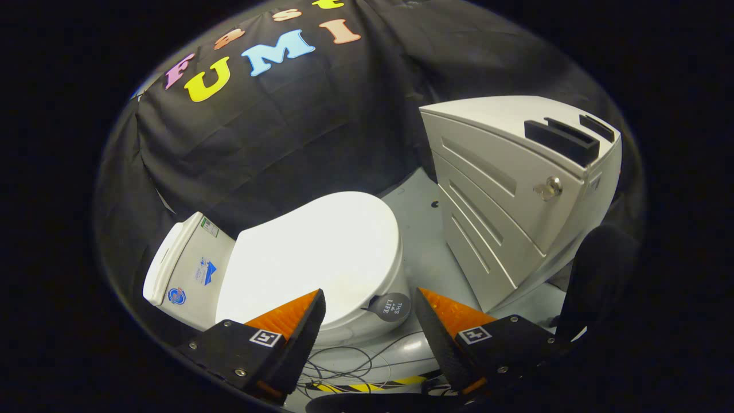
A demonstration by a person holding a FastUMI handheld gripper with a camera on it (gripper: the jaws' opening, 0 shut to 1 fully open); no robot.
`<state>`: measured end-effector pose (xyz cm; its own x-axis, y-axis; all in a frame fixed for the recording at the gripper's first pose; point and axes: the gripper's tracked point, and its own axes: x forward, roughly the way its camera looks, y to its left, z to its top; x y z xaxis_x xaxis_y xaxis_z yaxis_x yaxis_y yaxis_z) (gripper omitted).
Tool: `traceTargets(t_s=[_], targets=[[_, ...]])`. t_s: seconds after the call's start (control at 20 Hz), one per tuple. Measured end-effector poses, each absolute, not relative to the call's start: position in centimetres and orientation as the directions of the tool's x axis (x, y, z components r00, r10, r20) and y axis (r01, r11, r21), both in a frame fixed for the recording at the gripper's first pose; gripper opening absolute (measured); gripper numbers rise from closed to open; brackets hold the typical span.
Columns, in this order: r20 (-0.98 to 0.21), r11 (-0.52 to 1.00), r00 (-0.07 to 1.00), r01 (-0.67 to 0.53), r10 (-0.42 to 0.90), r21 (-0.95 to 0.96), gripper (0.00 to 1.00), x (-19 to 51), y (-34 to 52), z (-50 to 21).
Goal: Open the toilet lid.
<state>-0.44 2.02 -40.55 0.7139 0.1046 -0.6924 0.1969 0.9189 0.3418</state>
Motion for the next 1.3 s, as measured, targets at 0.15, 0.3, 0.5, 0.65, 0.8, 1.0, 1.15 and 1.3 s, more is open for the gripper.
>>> traceTargets(t_s=[0.15,0.3,0.5,0.65,0.8,1.0,1.15,1.3], targets=[[-0.717,0.898,0.691,0.256,0.09,0.359,0.96,-1.1,1.3,-41.7],[-0.704,0.82,0.7,0.329,0.12,0.468,0.94,-1.2,1.5,-42.5],[-0.686,0.706,0.715,0.418,0.132,0.572,0.94,-1.4,0.9,-43.6],[-0.675,0.6,0.726,0.483,0.133,0.638,0.91,-1.2,0.4,-45.1],[-0.675,0.542,0.724,0.514,0.143,0.665,0.83,-0.8,0.0,-46.4],[-0.639,0.477,0.75,0.504,0.172,0.72,0.7,0.5,0.6,-47.8],[-0.635,0.46,0.748,0.504,0.19,0.731,0.63,0.6,1.3,-49.2],[-0.622,0.438,0.755,0.497,0.207,0.749,0.54,0.9,1.6,-50.0]])
